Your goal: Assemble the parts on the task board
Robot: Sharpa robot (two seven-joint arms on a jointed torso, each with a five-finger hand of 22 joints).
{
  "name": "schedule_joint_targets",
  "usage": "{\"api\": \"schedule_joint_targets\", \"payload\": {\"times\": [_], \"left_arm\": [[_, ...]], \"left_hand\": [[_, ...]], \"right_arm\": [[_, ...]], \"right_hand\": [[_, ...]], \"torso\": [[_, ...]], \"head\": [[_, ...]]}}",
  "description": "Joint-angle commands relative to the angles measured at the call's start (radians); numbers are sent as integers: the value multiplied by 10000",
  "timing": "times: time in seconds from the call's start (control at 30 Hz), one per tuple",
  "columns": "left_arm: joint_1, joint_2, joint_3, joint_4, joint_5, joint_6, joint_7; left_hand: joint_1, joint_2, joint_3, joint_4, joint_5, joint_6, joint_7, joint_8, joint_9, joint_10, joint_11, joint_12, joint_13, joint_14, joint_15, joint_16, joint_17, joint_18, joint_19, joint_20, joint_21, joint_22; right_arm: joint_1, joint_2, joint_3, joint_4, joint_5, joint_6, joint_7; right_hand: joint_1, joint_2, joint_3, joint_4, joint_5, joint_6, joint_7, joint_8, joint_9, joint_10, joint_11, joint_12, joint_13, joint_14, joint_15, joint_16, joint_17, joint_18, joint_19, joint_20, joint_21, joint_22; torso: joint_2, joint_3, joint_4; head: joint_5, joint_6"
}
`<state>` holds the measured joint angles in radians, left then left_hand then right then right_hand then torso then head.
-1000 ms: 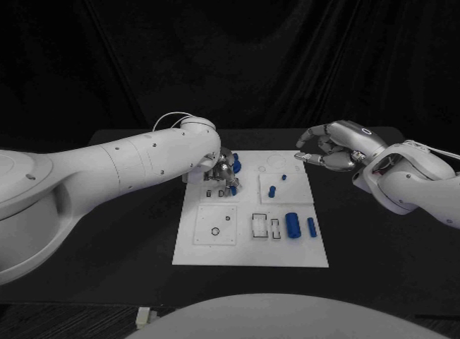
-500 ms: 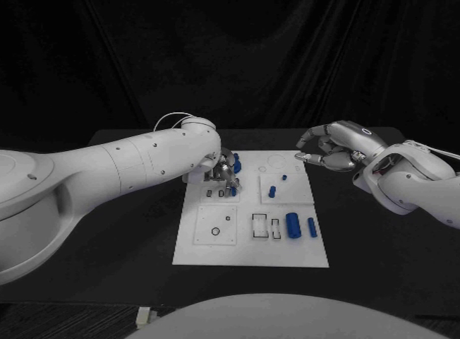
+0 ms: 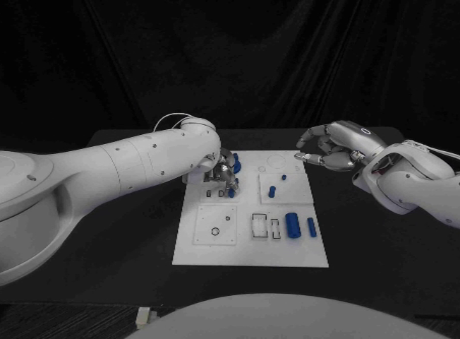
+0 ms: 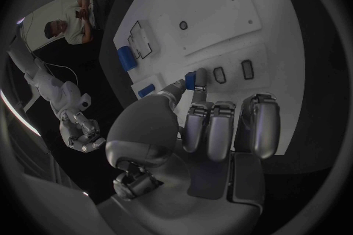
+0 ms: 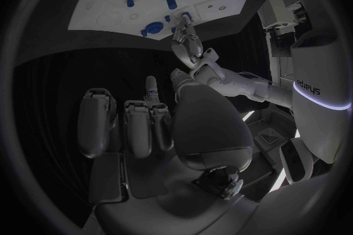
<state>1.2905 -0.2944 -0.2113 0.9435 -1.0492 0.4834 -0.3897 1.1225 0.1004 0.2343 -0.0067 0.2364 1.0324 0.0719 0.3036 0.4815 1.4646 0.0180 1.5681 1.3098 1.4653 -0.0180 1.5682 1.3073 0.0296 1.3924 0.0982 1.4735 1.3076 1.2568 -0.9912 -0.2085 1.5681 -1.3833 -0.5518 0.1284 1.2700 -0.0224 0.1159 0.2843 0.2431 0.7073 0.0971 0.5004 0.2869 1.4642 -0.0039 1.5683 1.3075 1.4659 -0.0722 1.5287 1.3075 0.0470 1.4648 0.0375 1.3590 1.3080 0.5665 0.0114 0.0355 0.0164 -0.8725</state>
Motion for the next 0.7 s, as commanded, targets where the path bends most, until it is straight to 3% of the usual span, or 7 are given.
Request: {"api": "schedule_joint_targets", "payload": {"times": [0.03,0.7], "left_arm": [[-37,12,2,24,18,151,223],[-39,-248,2,280,18,-332,107]], "left_hand": [[64,-52,201,-187,168,-58,-39,-50,72,1062,-60,26,2610,1055,-43,26,2635,153,7,-79,-68,1634],[-206,-260,1010,-639,897,9,-38,-78,398,1062,-75,26,2610,1055,-58,26,2635,125,151,-89,-36,1744]], "right_arm": [[-20,-1,8,-3,-19,49,-181],[-20,-28,8,-12,-19,48,-190]], "right_hand": [[-57,64,-17,38,-54,44,-6,-17,-17,1066,50,25,2633,907,84,-41,2028,30,198,77,-56,1967],[-55,75,-26,27,-74,57,-1,-20,-30,1066,57,25,2633,896,90,-76,1983,40,178,83,-102,1953]], "torso": [[0,0,-2],[-3,0,3]], "head": [[8,-2],[78,-2]]}}
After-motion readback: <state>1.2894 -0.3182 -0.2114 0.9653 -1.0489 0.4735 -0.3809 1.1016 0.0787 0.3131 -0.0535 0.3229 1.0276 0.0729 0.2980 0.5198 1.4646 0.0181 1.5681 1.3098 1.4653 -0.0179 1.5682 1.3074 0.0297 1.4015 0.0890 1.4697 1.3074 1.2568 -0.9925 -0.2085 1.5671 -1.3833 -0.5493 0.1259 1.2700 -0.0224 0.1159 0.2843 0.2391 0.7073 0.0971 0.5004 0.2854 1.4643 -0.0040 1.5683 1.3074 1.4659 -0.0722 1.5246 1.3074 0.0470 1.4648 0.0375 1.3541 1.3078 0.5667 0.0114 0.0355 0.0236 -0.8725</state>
